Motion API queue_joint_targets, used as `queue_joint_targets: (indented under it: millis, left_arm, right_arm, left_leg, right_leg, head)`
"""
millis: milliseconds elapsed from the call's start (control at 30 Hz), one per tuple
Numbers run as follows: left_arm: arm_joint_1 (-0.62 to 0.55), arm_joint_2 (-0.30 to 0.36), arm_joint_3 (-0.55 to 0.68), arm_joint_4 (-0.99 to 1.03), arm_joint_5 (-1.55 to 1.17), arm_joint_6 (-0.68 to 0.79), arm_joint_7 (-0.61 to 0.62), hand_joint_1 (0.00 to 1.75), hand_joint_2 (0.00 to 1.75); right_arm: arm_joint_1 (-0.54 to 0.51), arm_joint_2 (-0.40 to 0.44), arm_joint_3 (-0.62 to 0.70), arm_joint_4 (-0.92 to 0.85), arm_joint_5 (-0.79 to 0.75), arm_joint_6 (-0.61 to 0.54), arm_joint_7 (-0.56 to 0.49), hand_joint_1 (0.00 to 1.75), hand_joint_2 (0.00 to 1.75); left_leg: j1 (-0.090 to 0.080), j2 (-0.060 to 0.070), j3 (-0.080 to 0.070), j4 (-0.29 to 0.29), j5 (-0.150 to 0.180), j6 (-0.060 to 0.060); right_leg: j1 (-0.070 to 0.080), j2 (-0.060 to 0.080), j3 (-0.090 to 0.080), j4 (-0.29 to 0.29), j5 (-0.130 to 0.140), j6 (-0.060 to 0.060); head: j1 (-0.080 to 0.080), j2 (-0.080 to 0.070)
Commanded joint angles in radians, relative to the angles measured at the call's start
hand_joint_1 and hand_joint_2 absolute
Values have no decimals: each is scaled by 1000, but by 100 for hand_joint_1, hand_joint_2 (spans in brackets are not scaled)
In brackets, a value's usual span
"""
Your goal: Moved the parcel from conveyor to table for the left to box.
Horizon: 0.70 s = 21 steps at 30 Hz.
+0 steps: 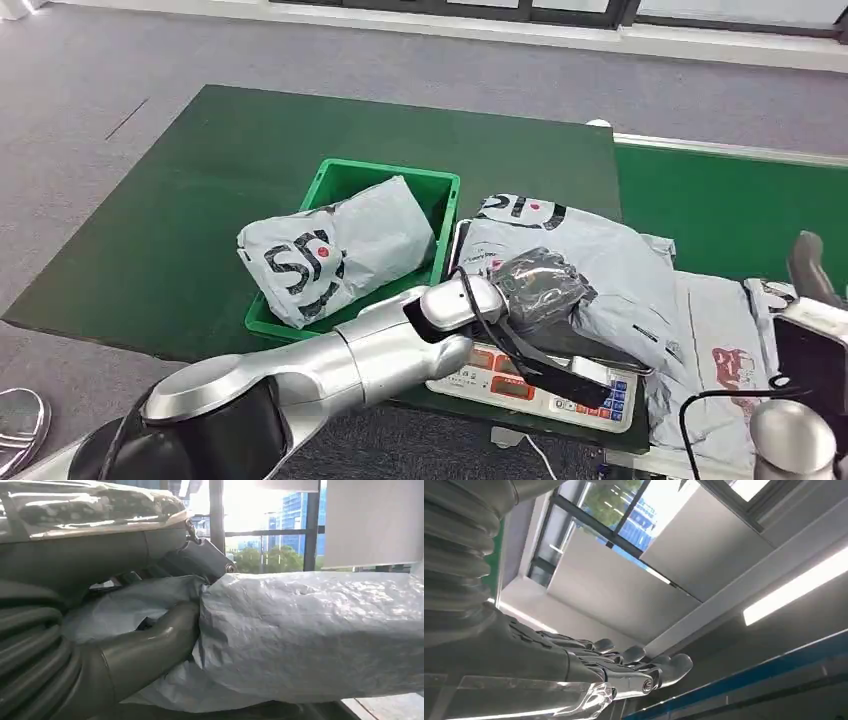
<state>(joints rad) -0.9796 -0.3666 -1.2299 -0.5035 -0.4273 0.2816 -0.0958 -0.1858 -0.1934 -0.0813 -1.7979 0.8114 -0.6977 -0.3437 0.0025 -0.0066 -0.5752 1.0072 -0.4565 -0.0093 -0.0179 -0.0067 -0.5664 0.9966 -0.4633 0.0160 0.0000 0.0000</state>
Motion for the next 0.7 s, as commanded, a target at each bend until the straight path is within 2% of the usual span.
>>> queue_joint_targets:
  millis: [33,133,167,400,500,700]
  left_arm:
    - [-12,18,33,20,-10,24,-11,175,175]
    - [-10,18,44,14,-13,45,-14,175,175]
    - [-8,18,55,13,-14,71,-17,161,175]
    - [-7,18,62,17,-16,84,-23,159,175]
    - [-5,18,91,23,-11,140,-43,169,175]
    - [-3,18,111,16,-3,177,-62,173,175]
  right_arm:
    - [-40,16,23,61,6,1,7,0,175]
    - [-39,18,23,60,8,0,8,0,175]
    - [-37,19,22,61,8,0,8,0,175]
    - [-33,24,20,64,9,0,7,0,175]
    - [-32,33,24,77,11,0,-1,0,175]
    - [-34,34,24,84,7,0,-10,0,175]
  left_leg:
    - [0,4,0,-1,0,0]
    - [0,3,1,-1,0,0]
    - [0,4,0,-1,0,0]
    - [0,4,0,-1,0,0]
    - [0,3,1,-1,0,0]
    - [0,3,1,0,0,0]
  right_leg:
    - [0,4,-1,-2,2,-1]
    - [0,3,0,-1,1,-1]
    - [1,4,-1,-1,2,-1]
    - [0,3,-1,-1,1,-1]
    - [0,3,0,-1,1,-1]
    - [0,3,0,-1,1,-1]
  head:
    - [0,0]
    - [0,0]
    - [0,0]
    - [0,0]
    - [0,0]
    - [0,0]
